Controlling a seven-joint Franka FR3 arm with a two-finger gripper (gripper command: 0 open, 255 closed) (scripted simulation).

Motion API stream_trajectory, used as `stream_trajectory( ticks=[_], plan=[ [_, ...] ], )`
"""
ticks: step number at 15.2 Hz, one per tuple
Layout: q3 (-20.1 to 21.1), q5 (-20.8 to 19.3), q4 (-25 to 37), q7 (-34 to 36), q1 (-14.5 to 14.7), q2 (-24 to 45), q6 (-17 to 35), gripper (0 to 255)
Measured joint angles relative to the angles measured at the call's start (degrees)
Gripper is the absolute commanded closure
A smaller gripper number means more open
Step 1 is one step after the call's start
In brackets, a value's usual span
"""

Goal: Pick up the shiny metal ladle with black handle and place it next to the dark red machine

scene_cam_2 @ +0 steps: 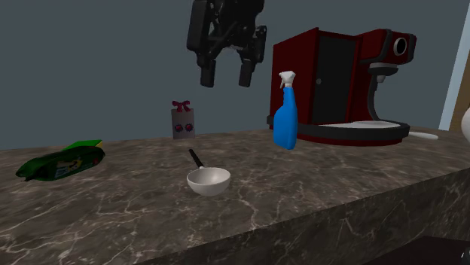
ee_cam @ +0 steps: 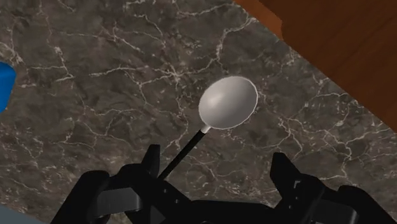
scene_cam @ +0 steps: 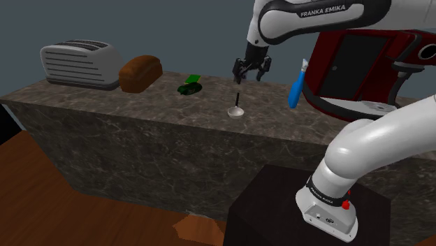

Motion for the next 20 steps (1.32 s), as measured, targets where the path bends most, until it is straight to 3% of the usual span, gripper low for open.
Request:
stream_trajectory(
  ticks=[13, 20],
  plan=[
    [-1.65, 3.19, 2.57, 19.72, -7.22, 22.99, 18.66, 0],
    [-2.01, 3.32, 1.48, 21.0, -7.74, 28.31, 24.99, 0]
  ],
)
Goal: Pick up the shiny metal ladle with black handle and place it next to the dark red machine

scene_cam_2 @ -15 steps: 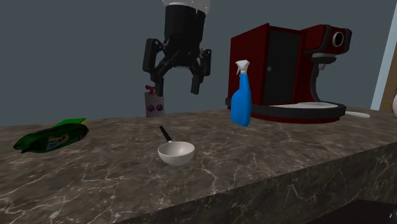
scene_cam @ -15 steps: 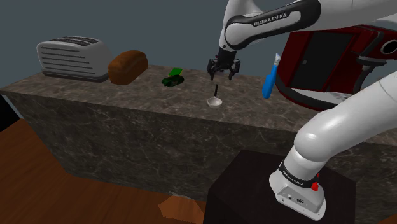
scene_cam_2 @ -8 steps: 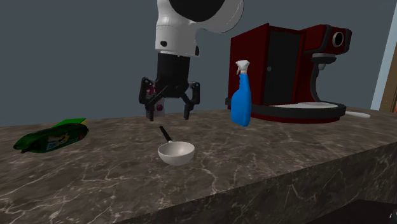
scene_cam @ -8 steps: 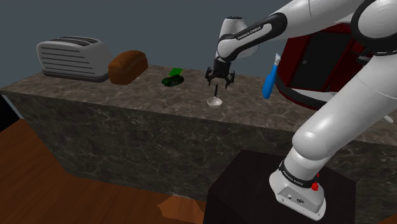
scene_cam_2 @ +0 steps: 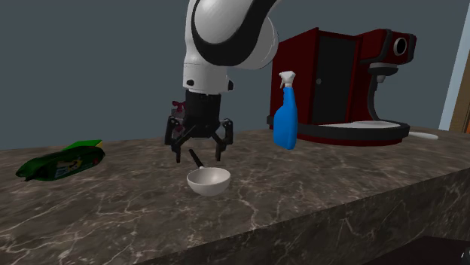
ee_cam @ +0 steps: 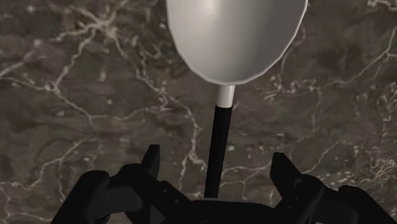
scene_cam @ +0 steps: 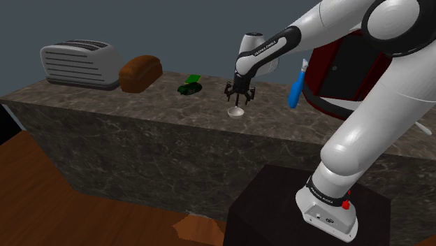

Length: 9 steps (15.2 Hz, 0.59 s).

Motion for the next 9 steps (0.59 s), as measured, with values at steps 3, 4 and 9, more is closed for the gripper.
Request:
stream_trajectory(
  ticks=[3, 4, 9],
  plan=[
    [0.0, -0.05, -0.26, 0.06, -0.01, 0.81, 1.08, 0],
    [0.01, -0.06, -0.26, 0.08, 0.0, 0.91, 1.18, 0],
    [0.03, -0.07, -0.22, 0.11, 0.01, 0.98, 1.23, 255]
  ],
)
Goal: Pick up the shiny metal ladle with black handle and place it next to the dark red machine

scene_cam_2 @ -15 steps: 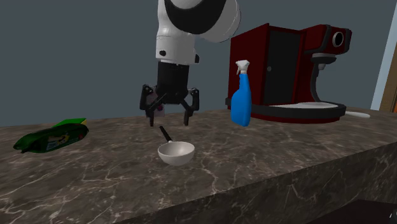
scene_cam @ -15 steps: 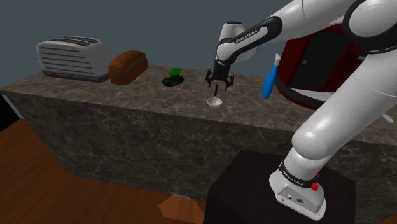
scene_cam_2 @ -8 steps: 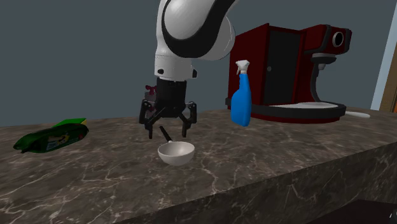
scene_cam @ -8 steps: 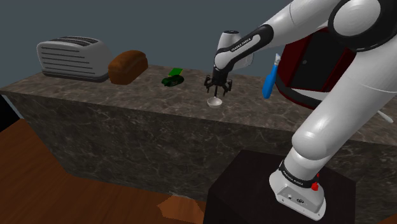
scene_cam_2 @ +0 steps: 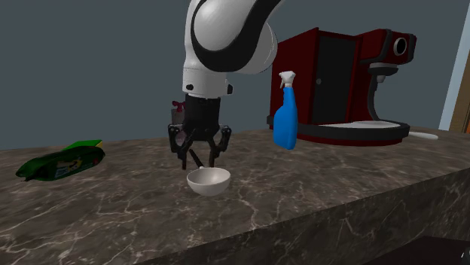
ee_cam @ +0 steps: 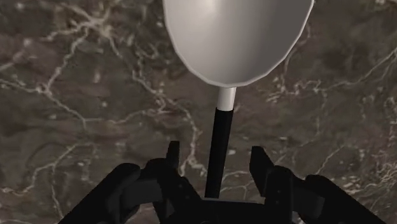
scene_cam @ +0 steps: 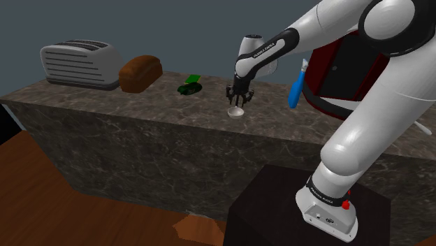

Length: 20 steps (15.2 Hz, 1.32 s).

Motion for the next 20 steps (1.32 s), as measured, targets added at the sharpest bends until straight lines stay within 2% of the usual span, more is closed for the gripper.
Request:
stream_trajectory(
  ticks=[10, 20],
  plan=[
    [-0.02, 0.01, 0.1, 0.0, 0.0, -0.35, -0.36, 255],
    [-0.01, 0.27, 3.81, -0.2, 0.07, -4.15, -7.93, 255]
  ],
)
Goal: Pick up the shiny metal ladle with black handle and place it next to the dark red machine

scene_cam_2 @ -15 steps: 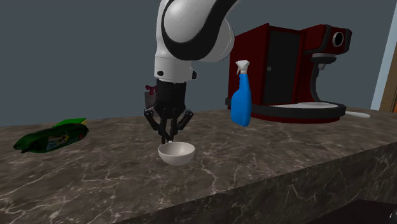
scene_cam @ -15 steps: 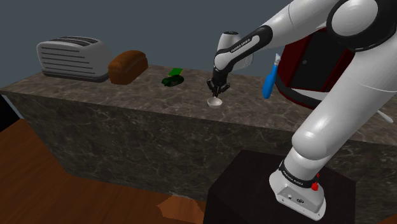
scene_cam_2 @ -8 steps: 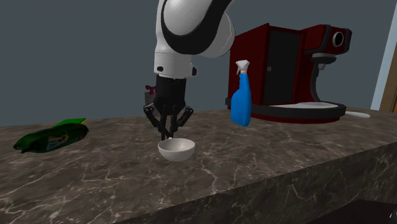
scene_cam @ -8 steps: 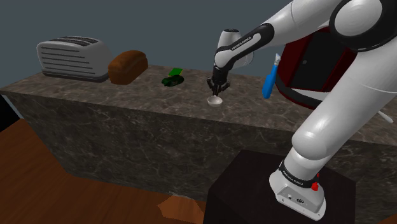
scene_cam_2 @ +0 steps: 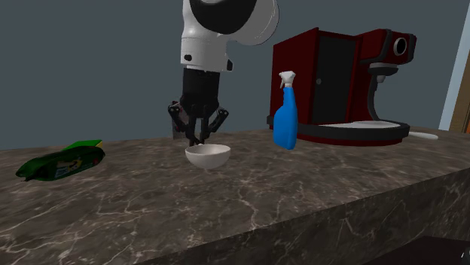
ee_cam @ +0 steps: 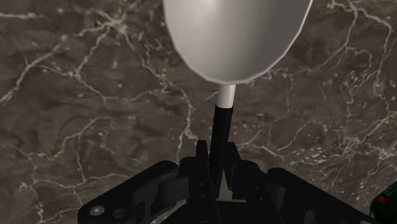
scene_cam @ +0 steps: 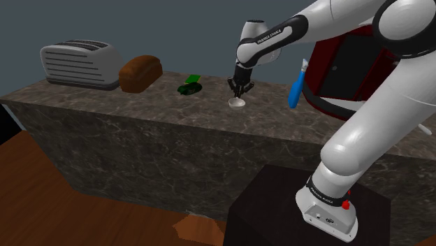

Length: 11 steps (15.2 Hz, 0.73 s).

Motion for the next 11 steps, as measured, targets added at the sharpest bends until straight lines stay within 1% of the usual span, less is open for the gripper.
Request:
stream_trajectory(
  ticks=[11],
  plan=[
    [-0.15, 0.18, 5.5, -0.37, -0.06, -3.03, -8.52, 255]
  ],
)
